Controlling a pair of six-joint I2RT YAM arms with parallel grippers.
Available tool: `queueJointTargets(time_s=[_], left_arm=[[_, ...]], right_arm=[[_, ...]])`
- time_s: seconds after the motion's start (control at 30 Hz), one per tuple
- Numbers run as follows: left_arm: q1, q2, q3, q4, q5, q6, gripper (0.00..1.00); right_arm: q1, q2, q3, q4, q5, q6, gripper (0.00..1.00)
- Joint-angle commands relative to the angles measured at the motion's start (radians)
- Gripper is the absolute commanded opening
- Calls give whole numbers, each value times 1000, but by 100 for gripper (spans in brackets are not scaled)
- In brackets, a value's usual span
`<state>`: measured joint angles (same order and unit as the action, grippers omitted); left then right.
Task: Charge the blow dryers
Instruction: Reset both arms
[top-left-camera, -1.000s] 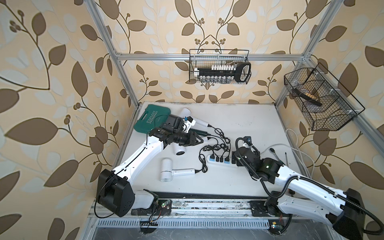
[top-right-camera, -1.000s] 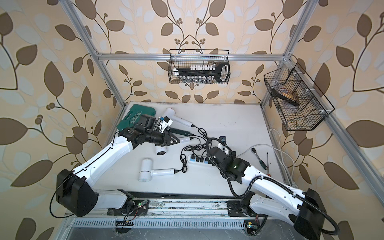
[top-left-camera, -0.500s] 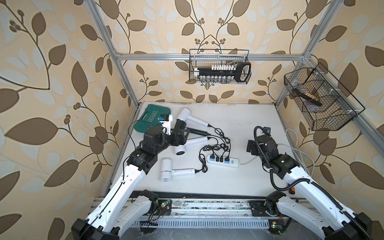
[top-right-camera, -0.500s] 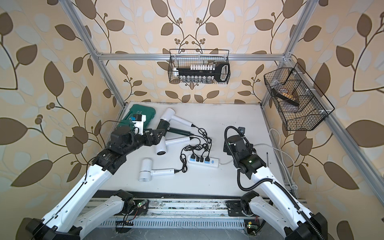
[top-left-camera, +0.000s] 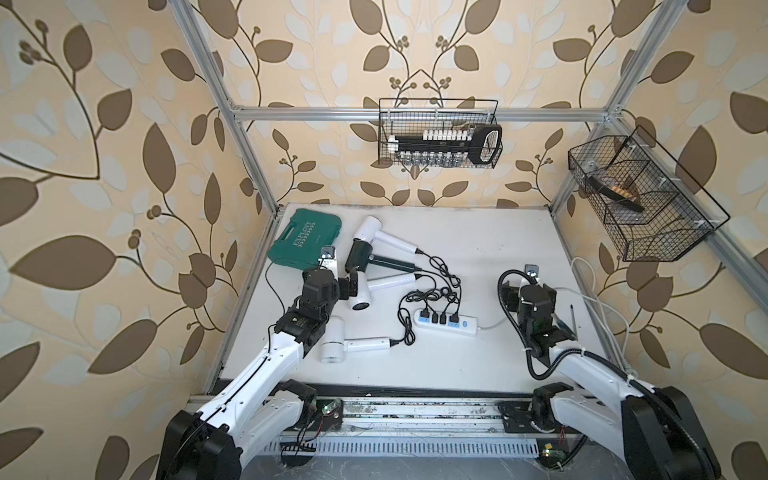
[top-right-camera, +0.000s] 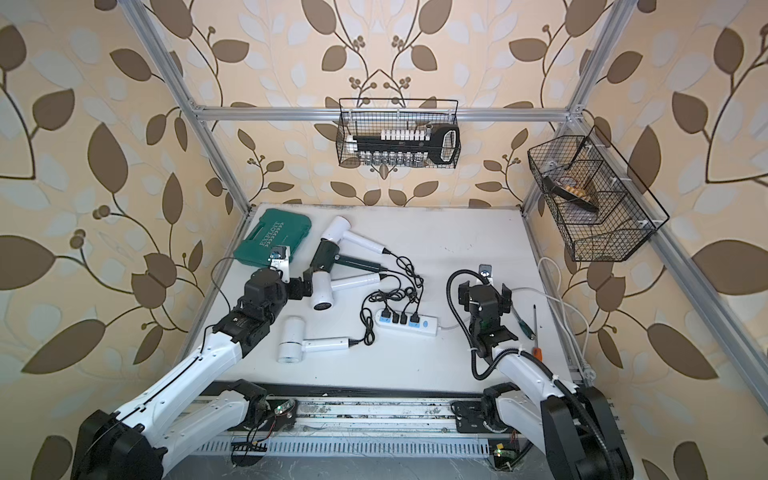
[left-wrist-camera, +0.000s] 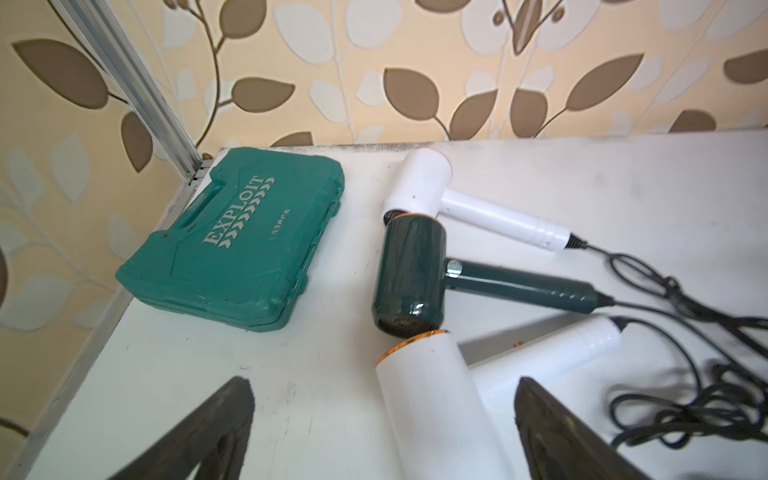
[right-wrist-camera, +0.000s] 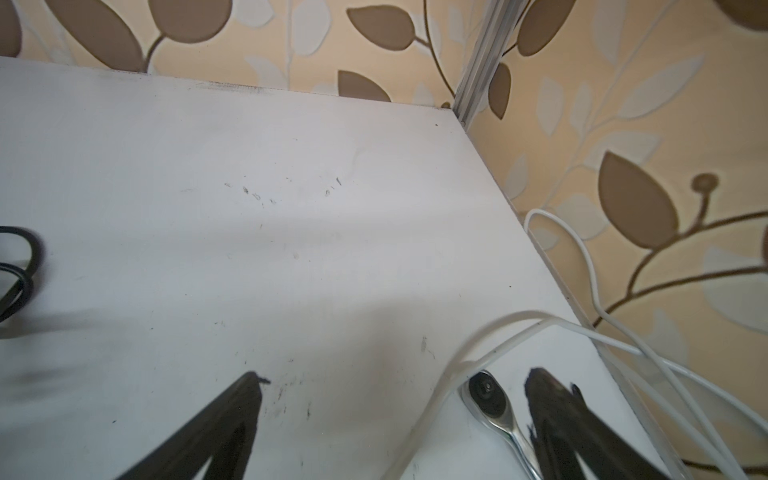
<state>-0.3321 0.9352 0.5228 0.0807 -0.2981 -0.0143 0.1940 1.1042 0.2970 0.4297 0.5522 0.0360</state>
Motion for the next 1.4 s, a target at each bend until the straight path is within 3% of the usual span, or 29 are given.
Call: queueJointTargets(time_s=[0.0, 0.17, 0.33, 0.43, 0.63, 0.87, 0.97, 1.37], left_arm=[[10, 44, -25, 207, -102, 88, 99], [36, 160, -68, 295, -145, 123, 99], [127, 227, -96, 354, -15, 122, 99], [173, 278, -127, 421, 69, 109, 99], [252, 360, -194, 620, 230, 63, 99], [345, 498, -226, 787, 437, 43, 99], [348, 547, -167, 699, 539, 94, 99], [378, 556, -147, 674, 544, 62, 99]], right_arm=[[-23, 69, -24, 280, -75, 7, 98], [-39, 198, -74, 503, -116, -28, 98], [-106, 278, -126, 662, -135, 37, 98], [-160, 272, -125, 640, -225, 67, 94], [-166, 419, -111, 780, -341, 14, 98], [-174, 391, 42, 432, -372, 16, 98], [-173, 401, 73, 387, -376, 9, 98], [-162, 397, 63, 406, -366, 2, 98]])
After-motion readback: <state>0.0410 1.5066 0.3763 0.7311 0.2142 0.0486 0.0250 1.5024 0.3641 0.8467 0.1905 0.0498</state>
